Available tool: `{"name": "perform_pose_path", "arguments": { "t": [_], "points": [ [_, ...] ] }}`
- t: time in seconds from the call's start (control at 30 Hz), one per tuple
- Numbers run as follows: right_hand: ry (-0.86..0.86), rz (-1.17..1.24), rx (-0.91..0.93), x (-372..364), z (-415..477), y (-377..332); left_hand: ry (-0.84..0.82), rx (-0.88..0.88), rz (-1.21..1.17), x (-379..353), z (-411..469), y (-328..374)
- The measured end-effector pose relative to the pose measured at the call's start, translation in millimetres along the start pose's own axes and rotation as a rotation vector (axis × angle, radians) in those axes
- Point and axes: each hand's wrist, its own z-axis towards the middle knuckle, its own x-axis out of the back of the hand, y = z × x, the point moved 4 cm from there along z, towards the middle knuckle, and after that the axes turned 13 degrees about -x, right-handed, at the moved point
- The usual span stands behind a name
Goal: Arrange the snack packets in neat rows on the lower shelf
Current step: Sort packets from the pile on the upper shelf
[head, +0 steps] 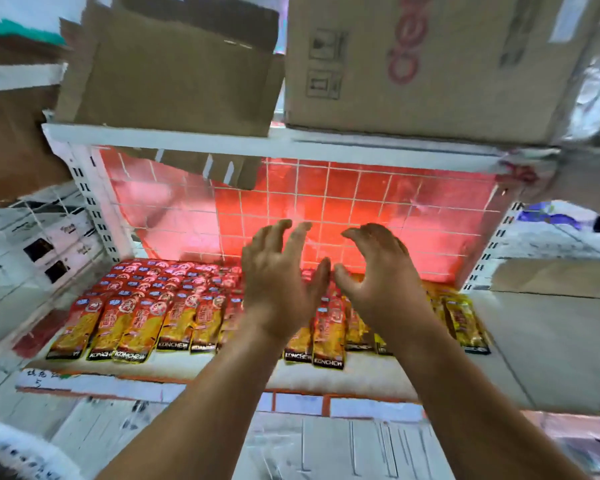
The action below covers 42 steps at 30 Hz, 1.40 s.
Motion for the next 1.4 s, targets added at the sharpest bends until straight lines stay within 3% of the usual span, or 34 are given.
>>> {"name": "perform_pose_path", "arguments": {
  "t": [0.3, 0.43, 0.7, 0.87, 1.13, 1.4],
  "points": [
    [0.336, 0.004, 0.012, 228, -34, 97, 0.107, -0.284, -0.144, 3, 79, 237],
    [0.374, -0.049, -0.056, 312, -56, 145, 0.163, -0.434, -0.273, 4, 102, 330],
    [0.339, -0.192, -0.276, 399, -77, 246, -0.319, -0.536, -0.408, -49, 154, 442],
    [0.316, -0.275, -0.352, 424, -65, 304, -0.668, -0.459, -0.363, -98, 189, 469],
    [0.250, -0.325, -0.411, 432, 7, 394, -0.909, -0.632, -0.191, -175, 258, 502],
    [0.230, -0.408, -0.543, 466, 73, 485, -0.938, -0.789, -0.239, -225, 312, 550]
  ]
}}
